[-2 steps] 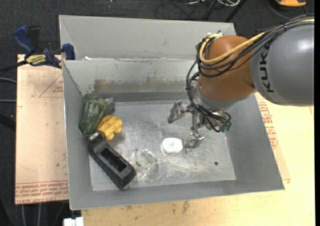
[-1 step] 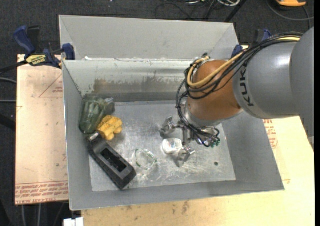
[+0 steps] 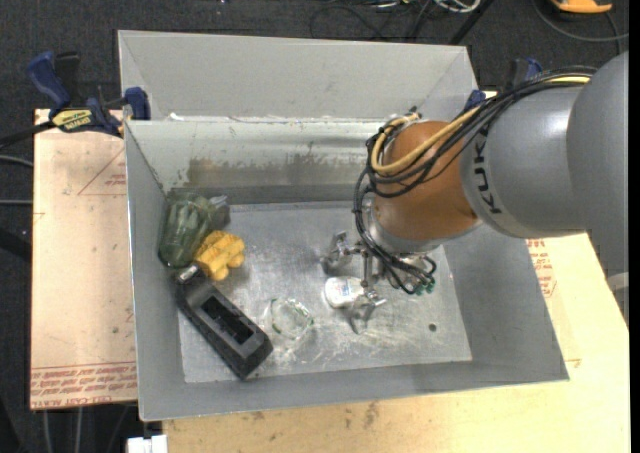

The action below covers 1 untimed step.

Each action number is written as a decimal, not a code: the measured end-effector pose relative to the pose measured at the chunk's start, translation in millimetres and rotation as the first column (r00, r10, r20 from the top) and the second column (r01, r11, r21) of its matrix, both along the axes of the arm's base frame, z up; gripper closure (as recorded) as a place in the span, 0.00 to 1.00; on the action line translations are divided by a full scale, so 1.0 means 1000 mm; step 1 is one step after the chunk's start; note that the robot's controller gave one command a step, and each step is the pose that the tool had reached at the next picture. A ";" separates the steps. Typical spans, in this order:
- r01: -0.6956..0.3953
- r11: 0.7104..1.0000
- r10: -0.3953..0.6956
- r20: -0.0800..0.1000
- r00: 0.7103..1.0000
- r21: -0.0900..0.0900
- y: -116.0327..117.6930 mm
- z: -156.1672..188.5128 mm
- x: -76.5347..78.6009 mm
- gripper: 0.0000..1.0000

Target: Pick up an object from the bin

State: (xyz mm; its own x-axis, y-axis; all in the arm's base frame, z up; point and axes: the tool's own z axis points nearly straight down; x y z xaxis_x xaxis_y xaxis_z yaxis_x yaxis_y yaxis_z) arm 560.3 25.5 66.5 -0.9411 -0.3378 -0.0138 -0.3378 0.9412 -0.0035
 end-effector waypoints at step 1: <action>0.011 1.000 -0.011 -0.003 1.000 -0.001 -0.001 0.001 -0.002 1.00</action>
Offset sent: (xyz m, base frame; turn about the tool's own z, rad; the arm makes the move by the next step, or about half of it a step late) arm -0.0001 0.0000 0.0256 0.0000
